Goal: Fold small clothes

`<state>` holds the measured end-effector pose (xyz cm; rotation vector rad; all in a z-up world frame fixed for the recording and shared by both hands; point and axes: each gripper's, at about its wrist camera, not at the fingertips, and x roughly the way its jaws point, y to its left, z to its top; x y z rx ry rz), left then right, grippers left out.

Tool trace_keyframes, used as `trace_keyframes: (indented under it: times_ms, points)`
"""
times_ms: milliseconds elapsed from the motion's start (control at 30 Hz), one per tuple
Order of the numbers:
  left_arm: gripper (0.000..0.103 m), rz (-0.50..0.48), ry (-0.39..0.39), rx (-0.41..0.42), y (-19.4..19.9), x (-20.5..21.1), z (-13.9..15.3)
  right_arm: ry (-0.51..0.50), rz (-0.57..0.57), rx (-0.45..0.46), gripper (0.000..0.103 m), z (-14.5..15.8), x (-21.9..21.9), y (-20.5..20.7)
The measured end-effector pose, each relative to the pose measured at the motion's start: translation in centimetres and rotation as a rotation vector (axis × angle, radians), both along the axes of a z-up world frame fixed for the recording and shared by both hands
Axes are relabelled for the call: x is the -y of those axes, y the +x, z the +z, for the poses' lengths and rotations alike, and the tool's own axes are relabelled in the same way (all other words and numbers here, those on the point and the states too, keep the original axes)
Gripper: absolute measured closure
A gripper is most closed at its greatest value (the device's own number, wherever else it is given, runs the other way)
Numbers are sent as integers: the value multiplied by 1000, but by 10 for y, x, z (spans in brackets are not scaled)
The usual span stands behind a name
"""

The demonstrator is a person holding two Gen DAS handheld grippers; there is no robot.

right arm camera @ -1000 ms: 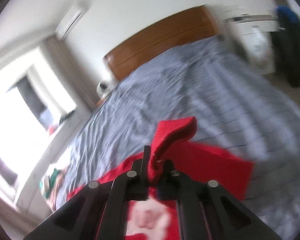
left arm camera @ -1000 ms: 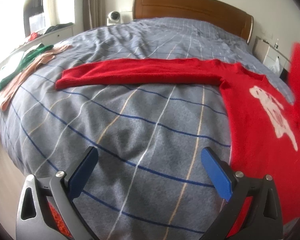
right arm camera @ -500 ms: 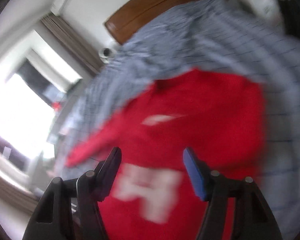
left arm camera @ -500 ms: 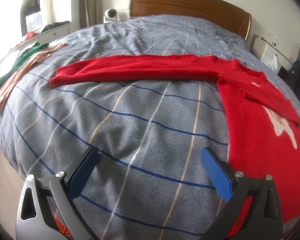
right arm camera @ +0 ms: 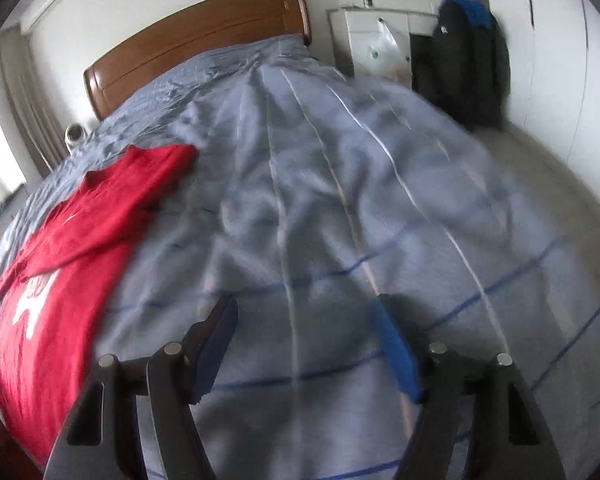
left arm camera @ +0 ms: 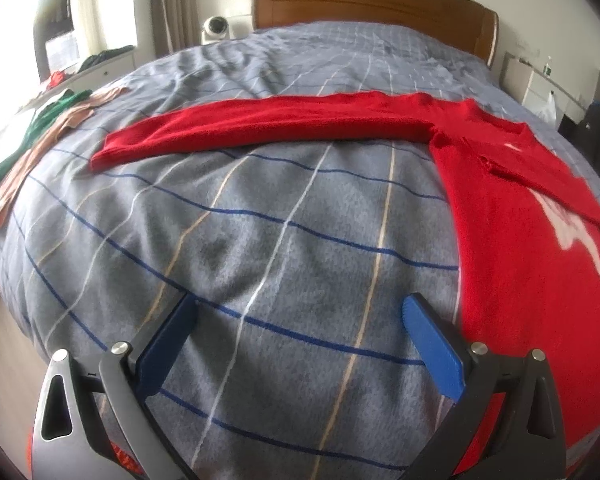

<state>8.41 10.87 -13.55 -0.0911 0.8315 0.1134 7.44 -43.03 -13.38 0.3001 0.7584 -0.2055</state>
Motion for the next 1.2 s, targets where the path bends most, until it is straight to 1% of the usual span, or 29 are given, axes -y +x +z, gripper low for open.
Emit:
trace_keyframes:
  times_ms: [67, 167, 400, 433, 567, 1200]
  points:
    - [0, 1, 1, 0, 0, 0, -1, -4, 22, 56, 25, -3, 0, -5]
    - [0, 8, 1, -1, 1, 1, -2, -42, 46, 53, 19, -5, -8, -1]
    - [0, 11, -6, -4, 1, 1, -3, -53, 47, 61, 19, -7, -14, 2]
    - [0, 10, -8, -6, 1, 1, -3, -58, 46, 60, 19, -6, -15, -5]
    - [0, 9, -11, -11, 1, 1, -3, -67, 44, 56, 19, -7, -16, -5]
    - [0, 7, -14, -20, 0, 0, -3, -72, 43, 52, 19, -8, -17, -4]
